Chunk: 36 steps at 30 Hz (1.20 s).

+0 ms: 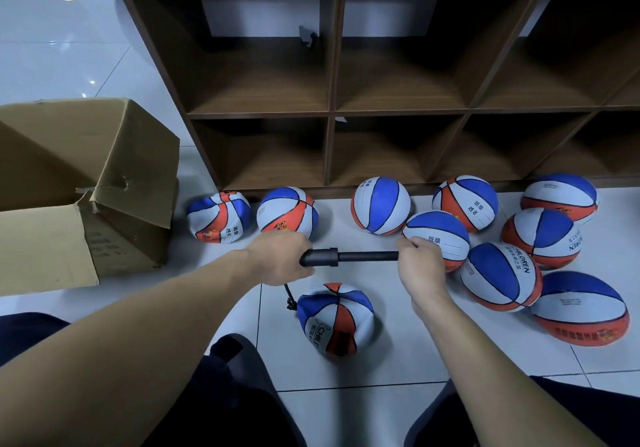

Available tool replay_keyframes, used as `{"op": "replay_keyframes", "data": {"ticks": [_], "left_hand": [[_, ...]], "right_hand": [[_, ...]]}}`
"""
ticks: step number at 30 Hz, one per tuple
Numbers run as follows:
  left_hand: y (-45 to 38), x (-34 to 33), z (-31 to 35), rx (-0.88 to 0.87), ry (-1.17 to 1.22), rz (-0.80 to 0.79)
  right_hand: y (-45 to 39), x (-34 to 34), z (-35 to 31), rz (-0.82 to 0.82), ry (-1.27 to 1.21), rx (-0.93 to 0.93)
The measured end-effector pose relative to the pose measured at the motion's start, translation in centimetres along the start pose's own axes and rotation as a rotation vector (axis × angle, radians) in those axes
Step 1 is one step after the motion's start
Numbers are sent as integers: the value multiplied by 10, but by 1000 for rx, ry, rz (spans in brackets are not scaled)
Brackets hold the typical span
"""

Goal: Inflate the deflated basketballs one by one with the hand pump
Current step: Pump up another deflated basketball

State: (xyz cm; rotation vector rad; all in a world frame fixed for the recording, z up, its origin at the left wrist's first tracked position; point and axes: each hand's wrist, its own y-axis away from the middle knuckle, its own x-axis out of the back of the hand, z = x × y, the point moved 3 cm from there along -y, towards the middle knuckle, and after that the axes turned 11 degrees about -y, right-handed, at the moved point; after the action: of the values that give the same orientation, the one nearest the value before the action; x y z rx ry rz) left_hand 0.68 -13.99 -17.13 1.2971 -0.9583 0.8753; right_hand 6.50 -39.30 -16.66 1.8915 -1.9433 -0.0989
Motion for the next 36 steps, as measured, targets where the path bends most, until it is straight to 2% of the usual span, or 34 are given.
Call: {"op": "replay_keyframes", "data": {"ticks": [6, 12, 17, 30, 33, 36], "left_hand": [[0, -1, 8, -3, -27, 18], [2, 5, 22, -11, -19, 44], [0, 9, 36, -39, -30, 61], [0, 6, 33, -68, -12, 68], [0, 2, 24, -39, 22, 36], [1, -2, 7, -12, 37, -8]], "right_hand": [[16, -13, 3, 45, 39, 61], [30, -32, 0, -7, 70, 111], [38, -43, 4, -49, 30, 99], [26, -42, 6, -120, 103, 78], [13, -26, 0, -82, 113, 94], [-3, -4, 2, -1, 49, -4]]}}
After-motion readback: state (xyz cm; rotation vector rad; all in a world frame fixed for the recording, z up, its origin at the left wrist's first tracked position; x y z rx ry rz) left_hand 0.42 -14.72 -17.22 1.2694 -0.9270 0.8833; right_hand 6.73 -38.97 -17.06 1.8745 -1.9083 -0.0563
